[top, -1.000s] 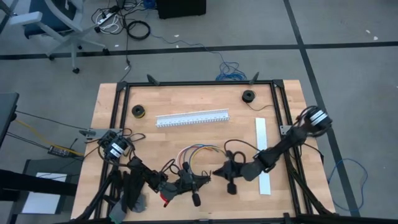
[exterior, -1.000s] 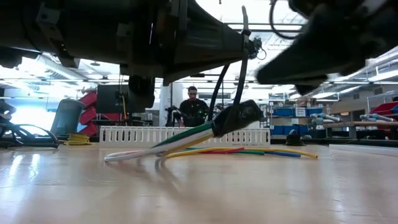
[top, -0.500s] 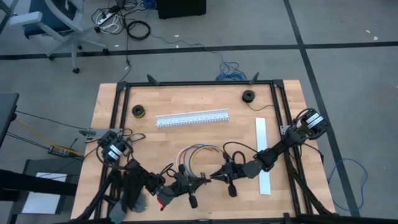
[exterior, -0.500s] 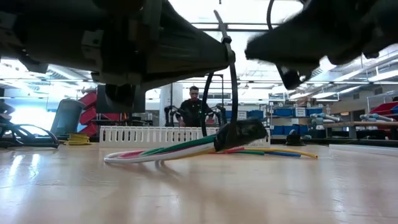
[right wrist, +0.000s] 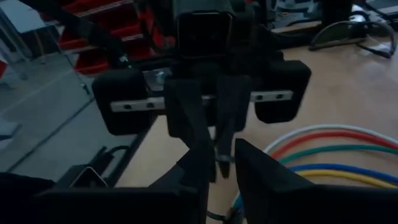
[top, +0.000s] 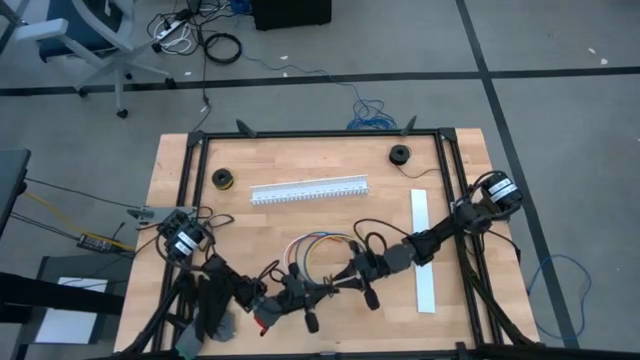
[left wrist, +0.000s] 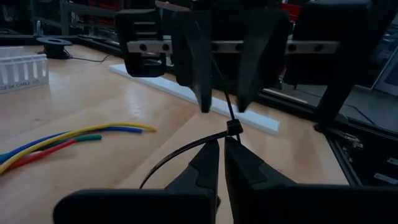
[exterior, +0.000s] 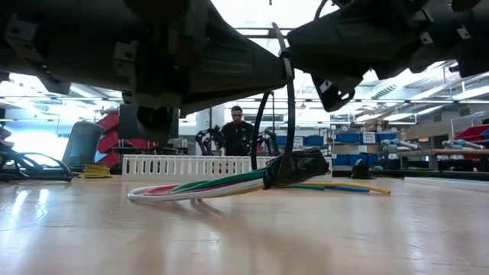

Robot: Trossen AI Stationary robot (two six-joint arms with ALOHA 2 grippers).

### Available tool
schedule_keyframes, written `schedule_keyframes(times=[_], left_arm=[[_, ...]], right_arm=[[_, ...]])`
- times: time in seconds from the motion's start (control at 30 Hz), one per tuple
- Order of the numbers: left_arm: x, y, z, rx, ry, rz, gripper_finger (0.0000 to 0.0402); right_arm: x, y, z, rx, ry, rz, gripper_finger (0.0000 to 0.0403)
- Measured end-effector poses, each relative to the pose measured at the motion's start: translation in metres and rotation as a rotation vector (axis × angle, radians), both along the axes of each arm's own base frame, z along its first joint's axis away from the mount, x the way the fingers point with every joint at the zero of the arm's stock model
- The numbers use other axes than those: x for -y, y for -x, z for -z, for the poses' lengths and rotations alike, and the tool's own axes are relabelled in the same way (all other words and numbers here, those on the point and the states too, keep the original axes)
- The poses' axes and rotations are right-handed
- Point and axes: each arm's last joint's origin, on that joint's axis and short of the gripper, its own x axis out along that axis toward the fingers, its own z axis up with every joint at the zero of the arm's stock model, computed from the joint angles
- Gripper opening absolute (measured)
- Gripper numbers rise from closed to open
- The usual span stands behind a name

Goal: Ziptie cables
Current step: Insert zip tie on the cable wire

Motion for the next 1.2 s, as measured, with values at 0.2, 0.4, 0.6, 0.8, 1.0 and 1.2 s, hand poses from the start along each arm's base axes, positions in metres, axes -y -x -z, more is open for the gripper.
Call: schedule_keyframes(times=[0.2,0.4,0.6,0.8,1.0,1.2], left_arm=[[-0.003,-0.003,0.000,0.000,0.001,0.005,0.0000],[-0.003,-0.003,0.000,0.000,0.002,0.006,0.0000],[-0.004,-0.003,0.000,-0.001,0.002,0.004,0.0000],[-0.005,-0.004,0.000,0.000,0.005,0.001,0.0000],[-0.001,-0.001,0.000,0.015,0.047,0.010,0.0000],[0.008,0.005,-0.004,0.045,0.057,0.024,0.0001]], right_arm=[[0.006,-0.003,-0.001,0.006,-0.005,0.016,0.0080],[0.011,-0.006,-0.001,0.006,-0.006,0.021,0.0064],[0.015,-0.007,-0.001,0.005,0.003,-0.010,0.0003],[0.016,-0.008,-0.001,0.008,0.010,0.001,0.0000],[0.016,-0.008,-0.001,0.013,0.017,0.011,0.0000],[0.017,-0.008,0.003,-0.023,0.031,0.030,0.0000]])
